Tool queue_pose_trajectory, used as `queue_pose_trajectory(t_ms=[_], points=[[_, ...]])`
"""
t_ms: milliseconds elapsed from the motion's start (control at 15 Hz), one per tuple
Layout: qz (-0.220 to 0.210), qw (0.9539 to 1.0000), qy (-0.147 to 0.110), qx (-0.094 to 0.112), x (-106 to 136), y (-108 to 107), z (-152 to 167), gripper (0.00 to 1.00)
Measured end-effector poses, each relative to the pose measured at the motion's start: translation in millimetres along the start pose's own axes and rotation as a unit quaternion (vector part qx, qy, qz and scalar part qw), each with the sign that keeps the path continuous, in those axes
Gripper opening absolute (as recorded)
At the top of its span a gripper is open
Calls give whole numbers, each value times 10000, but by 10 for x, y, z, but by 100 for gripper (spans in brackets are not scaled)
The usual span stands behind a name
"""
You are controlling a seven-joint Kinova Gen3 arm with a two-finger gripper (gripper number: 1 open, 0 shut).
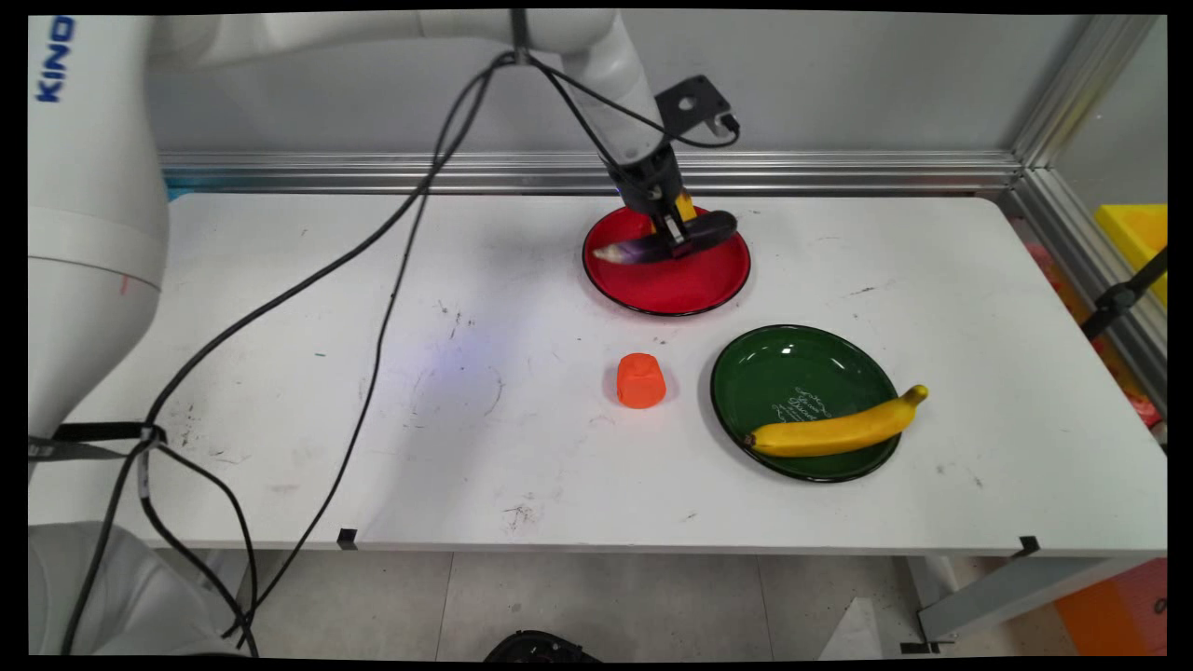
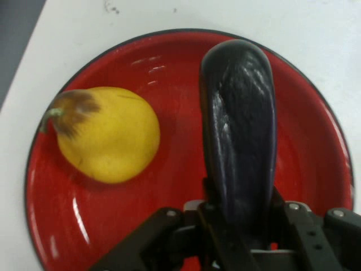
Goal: Place the picked object on the table
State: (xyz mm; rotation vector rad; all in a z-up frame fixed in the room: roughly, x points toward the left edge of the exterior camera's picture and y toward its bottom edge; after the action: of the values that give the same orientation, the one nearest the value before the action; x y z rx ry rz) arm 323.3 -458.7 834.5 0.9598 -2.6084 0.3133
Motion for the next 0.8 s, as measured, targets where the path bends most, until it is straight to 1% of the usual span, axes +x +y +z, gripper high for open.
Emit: queue_pose_trajectory(t_ms=[200, 333, 467, 667, 800], points=[[372, 9993, 81, -66, -117, 95, -360, 0], [738, 9970, 133, -185, -227, 200, -608, 0], [1024, 9943, 142, -279, -323, 282, -766, 0], [1523, 9871, 130, -472, -534, 481, -1015, 0], [1780, 9821, 103, -614, -670, 637, -1129, 0]])
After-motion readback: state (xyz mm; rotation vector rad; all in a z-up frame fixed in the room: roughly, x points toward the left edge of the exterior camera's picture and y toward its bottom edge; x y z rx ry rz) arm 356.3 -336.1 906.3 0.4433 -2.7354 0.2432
